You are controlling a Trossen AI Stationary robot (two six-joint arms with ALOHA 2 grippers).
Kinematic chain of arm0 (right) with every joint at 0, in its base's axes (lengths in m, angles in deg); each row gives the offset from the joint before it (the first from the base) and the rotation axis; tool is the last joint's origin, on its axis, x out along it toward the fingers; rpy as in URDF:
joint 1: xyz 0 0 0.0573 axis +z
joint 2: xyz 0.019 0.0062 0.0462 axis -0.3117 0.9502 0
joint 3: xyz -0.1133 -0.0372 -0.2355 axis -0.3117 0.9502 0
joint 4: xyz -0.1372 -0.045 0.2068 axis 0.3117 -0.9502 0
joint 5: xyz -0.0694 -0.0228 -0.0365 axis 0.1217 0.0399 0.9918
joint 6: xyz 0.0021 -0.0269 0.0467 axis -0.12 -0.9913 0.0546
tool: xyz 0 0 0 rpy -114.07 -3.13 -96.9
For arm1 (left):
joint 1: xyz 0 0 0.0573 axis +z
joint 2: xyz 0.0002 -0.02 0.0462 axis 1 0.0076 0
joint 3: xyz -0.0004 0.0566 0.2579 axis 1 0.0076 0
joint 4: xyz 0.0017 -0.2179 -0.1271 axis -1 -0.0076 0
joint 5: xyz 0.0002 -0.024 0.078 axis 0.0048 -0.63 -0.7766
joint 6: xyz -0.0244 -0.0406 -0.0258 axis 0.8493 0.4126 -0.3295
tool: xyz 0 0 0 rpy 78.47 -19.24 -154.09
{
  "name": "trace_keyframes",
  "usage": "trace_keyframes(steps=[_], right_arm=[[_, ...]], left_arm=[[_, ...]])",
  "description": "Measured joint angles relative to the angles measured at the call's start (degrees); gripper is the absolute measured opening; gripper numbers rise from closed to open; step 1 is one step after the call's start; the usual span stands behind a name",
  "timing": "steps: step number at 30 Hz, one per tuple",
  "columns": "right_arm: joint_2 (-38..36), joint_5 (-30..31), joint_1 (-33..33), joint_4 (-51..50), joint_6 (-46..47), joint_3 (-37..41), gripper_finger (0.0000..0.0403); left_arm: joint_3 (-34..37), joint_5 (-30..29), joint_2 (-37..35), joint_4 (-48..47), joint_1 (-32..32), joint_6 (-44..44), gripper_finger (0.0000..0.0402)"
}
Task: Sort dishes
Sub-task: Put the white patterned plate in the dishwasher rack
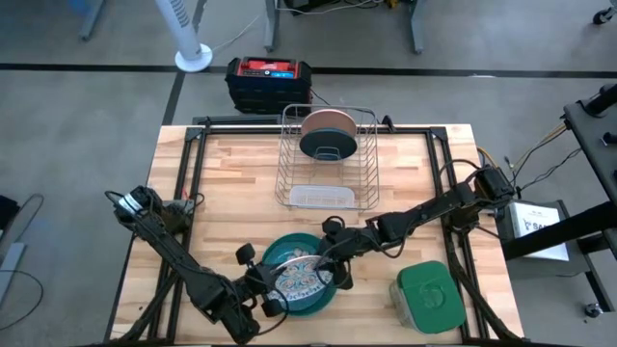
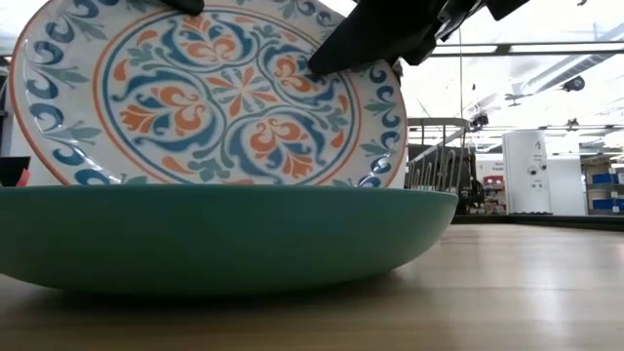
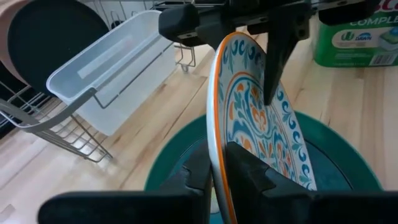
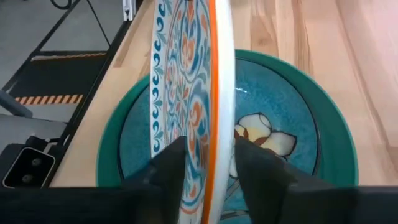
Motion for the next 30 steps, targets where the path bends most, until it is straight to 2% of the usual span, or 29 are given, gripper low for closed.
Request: trace_keyframes(steps=[3,5,11,18,24,30], right_arm=[[0.0,0.5,0.0,-0.1,0.7,0.0,0.0035],[0.0,0.7,-0.2,0.0,1.4,0.0,0.0017],[0.0,1.0,-0.1,0.2,2.1,0.0,0.0016],[-0.4,0.9,0.0,-0.3,3.0,0.0,0.0016],[-1.9,2.2,0.1,-2.6,3.2,-0.1,0.0016],[-4.6,3.9,0.1,-5.8,3.2,-0.1,0.0014]], left_arm=[[0.0,-0.2,0.0,-0.2,0.0,0.9,0.0033],[0.0,-0.5,0.0,-0.7,0.0,1.6,0.0045],[0.0,1.6,-1.3,-3.1,0.1,3.3,0.0114],[0.0,0.1,-3.0,-3.9,-0.5,-0.3,0.0195],[0.0,1.0,-3.2,-5.7,-1.0,0.0,0.0229],[0.0,2.7,-3.6,-7.1,-2.9,0.0,0.0241]])
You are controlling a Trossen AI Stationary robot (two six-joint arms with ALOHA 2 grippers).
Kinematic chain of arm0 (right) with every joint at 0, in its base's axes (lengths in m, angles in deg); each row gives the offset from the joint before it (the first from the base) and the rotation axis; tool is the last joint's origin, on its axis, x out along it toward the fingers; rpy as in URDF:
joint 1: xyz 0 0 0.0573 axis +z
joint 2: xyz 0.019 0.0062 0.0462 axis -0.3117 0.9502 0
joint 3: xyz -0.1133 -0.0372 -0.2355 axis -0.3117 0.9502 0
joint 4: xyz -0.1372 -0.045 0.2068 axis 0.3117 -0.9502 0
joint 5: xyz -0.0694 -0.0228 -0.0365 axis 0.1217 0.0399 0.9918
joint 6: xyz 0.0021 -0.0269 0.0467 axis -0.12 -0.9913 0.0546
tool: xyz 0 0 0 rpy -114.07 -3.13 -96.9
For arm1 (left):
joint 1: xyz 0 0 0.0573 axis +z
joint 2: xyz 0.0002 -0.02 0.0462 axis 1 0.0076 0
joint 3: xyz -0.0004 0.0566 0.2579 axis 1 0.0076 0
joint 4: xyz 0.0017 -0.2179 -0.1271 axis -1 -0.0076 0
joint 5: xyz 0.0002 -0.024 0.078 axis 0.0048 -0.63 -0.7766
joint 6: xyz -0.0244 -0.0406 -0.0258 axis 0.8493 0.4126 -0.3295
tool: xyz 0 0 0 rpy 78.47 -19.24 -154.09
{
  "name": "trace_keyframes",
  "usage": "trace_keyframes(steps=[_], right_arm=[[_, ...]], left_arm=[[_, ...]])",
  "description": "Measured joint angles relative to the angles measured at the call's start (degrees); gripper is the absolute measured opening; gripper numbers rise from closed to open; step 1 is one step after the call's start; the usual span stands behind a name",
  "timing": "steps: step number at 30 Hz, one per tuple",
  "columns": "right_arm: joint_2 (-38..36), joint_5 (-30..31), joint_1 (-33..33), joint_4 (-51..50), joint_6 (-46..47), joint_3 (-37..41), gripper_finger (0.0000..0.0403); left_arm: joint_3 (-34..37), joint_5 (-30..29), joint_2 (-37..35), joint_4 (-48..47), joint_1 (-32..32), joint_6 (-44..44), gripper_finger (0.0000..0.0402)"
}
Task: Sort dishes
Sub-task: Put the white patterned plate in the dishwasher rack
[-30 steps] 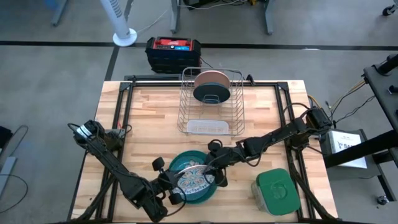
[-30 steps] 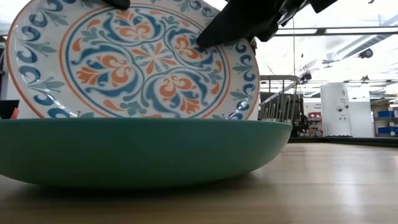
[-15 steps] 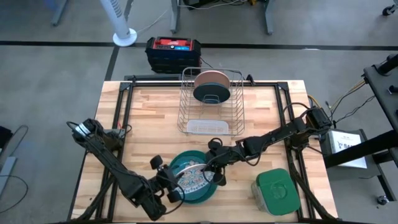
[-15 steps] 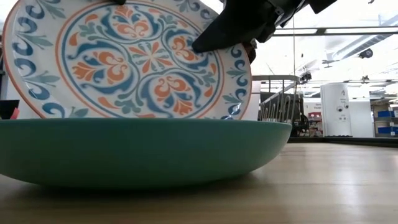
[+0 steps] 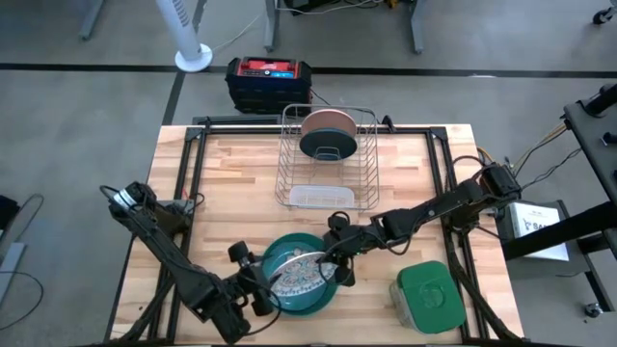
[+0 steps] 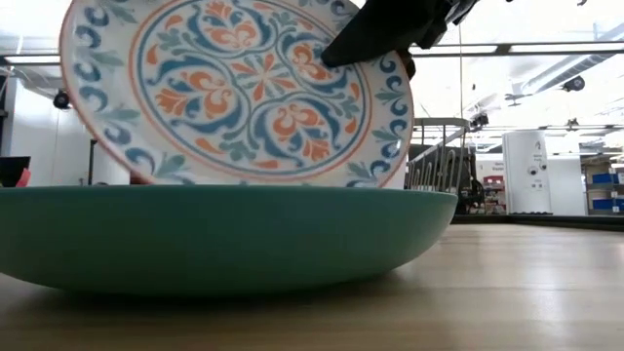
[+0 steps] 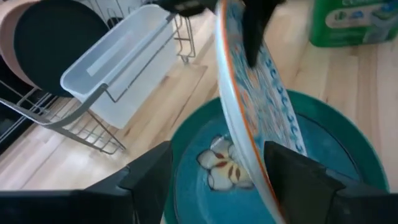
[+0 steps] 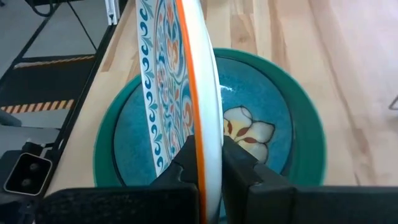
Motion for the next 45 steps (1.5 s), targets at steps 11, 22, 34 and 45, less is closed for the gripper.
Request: trace_keyframes(steps=[11,22,34,45], right_arm=[[-9.7,9.3,0.3,-9.9,2.9,0.0,0.0014],[-27.7,25.8,-2.9,-18.6,-0.4,0.0,0.0012],[-32.1,14.5,-32.9,-15.9,-19.2,-0.1,0.0012],[-25.2,-1.2,-43.4,-11.9,-33.0,-0.1,0.0012]], left_arm=[[0.0,-1.3,-2.7,-14.0,-1.8,5.1,0.0242],[0.2,-10.0,-4.1,-33.5,-1.1,7.1,0.0242],[11.4,-20.7,-16.7,-34.8,12.5,0.5,0.0242],[14.8,-21.9,-20.9,-32.1,27.6,-4.4,0.0242]])
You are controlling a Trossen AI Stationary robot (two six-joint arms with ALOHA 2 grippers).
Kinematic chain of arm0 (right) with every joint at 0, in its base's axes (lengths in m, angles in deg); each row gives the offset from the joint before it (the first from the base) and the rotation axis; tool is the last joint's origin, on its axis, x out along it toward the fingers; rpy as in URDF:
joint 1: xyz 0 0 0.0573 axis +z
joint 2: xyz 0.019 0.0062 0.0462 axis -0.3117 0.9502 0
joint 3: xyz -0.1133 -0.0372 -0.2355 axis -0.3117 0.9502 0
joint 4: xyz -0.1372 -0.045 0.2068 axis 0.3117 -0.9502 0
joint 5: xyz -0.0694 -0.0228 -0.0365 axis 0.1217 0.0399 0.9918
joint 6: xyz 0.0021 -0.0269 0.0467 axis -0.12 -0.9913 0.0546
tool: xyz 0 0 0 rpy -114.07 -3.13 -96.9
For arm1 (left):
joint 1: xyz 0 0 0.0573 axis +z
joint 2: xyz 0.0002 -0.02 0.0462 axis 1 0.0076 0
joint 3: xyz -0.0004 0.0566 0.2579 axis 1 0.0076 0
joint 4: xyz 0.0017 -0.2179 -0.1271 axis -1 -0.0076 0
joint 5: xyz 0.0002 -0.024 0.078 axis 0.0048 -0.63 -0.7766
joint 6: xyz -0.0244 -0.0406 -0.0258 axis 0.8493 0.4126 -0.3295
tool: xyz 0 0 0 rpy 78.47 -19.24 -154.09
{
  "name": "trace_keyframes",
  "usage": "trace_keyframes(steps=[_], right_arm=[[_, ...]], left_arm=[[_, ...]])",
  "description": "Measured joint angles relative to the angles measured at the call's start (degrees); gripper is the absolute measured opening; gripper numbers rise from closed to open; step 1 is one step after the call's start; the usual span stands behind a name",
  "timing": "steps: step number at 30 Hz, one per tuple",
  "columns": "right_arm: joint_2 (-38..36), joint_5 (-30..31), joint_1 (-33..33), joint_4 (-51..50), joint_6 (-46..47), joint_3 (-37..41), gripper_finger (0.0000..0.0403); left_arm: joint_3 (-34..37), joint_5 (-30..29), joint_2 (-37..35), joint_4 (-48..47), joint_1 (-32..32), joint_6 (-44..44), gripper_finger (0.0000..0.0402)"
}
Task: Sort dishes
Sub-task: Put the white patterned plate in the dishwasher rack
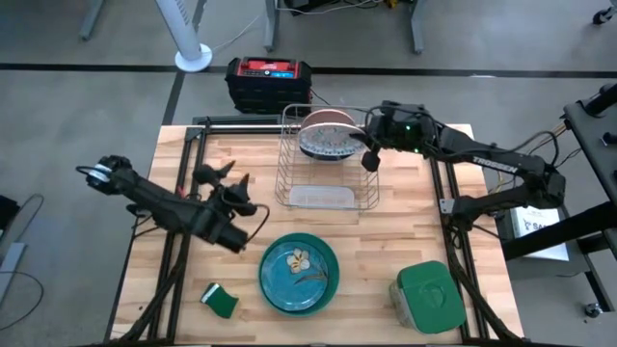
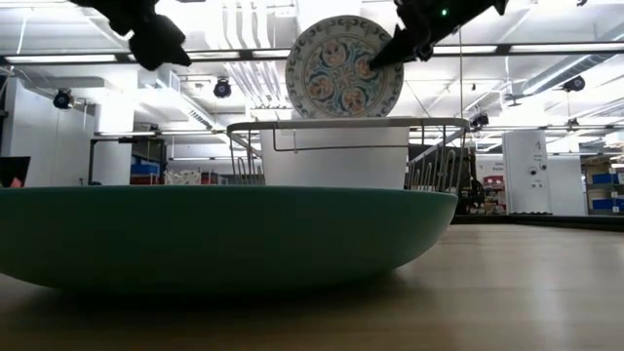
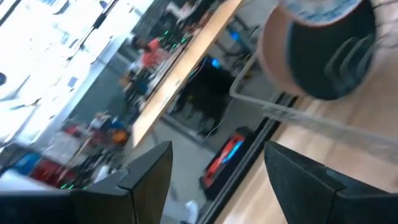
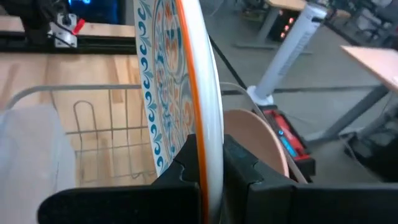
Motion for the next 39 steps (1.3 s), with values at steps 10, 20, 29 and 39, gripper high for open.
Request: trace_keyframes(steps=[10,20,29,39], right_arm=[[2.7,0.5,-1.1,-0.8,-1.9,0.2,0.0012],[3.3,1.6,-1.1,0.4,0.5,4.4,0.0012],[3.4,3.8,-1.1,0.6,0.4,6.5,0.0012],[3.4,3.7,-1.1,0.7,0.8,6.9,0.0012]], left_arm=[[0.0,-6.8,0.0,-0.1,11.5,-2.5,0.0242],[-0.2,-10.2,0.0,0.0,19.0,-3.4,0.0242],[-1.7,-10.3,0.0,0.5,20.9,-5.7,0.0242],[-5.9,-8.3,0.0,0.9,26.9,-14.8,0.0242]])
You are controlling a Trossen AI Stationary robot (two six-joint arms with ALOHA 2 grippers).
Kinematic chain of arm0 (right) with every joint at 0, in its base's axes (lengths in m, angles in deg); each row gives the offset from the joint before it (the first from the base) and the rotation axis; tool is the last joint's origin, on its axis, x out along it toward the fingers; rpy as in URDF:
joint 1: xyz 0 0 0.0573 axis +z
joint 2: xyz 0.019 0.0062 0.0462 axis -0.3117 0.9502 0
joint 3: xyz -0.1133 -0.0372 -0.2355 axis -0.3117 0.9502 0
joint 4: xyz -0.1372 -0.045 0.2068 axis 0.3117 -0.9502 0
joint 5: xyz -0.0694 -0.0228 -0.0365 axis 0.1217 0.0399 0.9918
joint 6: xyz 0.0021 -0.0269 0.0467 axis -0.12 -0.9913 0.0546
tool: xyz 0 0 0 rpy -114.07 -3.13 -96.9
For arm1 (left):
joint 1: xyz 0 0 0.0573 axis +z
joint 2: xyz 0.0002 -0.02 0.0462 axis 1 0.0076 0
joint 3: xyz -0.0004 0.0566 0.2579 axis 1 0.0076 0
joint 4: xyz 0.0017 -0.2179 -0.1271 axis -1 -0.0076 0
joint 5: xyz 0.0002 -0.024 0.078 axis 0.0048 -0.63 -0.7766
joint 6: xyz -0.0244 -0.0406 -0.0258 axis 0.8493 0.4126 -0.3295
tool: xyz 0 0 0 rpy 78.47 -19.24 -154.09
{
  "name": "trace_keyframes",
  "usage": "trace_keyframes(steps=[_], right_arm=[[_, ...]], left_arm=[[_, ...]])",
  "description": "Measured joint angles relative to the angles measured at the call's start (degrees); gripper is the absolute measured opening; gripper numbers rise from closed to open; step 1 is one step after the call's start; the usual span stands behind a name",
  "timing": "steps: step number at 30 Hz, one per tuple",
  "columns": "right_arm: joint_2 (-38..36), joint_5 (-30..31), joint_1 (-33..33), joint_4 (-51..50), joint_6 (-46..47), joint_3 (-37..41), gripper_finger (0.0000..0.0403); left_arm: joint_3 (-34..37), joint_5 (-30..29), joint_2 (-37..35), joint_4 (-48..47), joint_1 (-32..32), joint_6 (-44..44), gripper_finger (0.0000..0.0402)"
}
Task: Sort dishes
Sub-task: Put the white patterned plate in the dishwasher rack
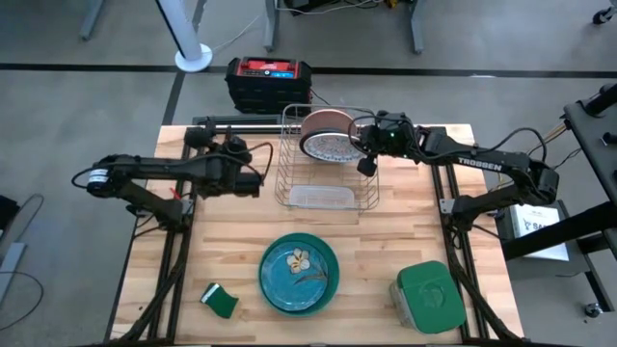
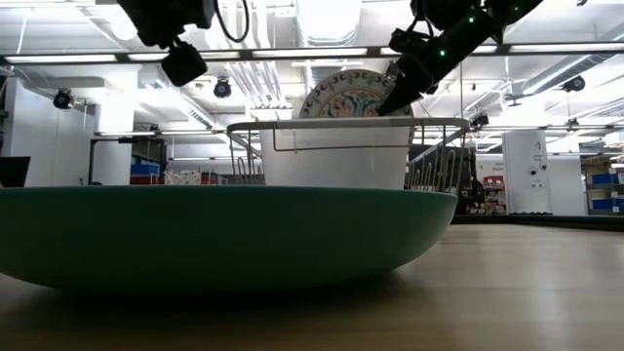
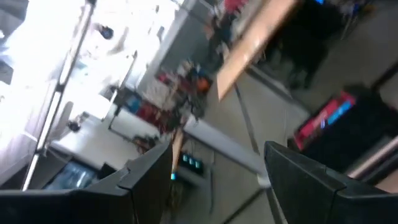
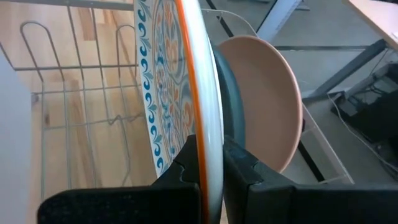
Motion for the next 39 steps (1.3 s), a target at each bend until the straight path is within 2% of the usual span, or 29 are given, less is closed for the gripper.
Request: trace_keyframes(steps=[4,8,10,15,20,27,36,39], right_arm=[[0.0,-1.7,0.0,-0.1,1.3,0.1,0.0012],[0.0,-1.9,0.0,-0.5,3.6,0.2,0.0012],[0.0,-1.9,0.0,-1.0,4.2,0.4,0.0012],[0.8,-1.9,0.0,-1.7,4.1,0.4,0.0012],[4.0,-1.9,0.0,-1.8,4.0,0.4,0.0012],[7.1,-2.2,0.0,-1.6,3.7,-0.3,0.0012],[9.7,-2.6,0.0,-1.7,2.5,-2.0,0.0012],[10.7,-3.2,0.0,-1.3,2.1,-2.5,0.0012]], left_arm=[[-3.1,7.9,0.0,3.2,3.5,-10.0,0.0242],[-6.5,22.5,0.0,12.0,6.8,-26.4,0.0242],[-7.6,27.5,0.0,16.6,8.1,-33.9,0.0242],[-9.5,33.5,0.0,25.7,10.7,-47.2,0.0242],[-10.1,39.1,0.0,34.2,13.5,-57.0,0.0242],[-10.0,44.2,0.0,38.8,18.2,-60.5,0.0242],[-9.5,59.5,0.0,40.8,23.8,-57.6,0.0242],[-9.5,62.0,0.0,41.6,24.6,-57.3,0.0242]])
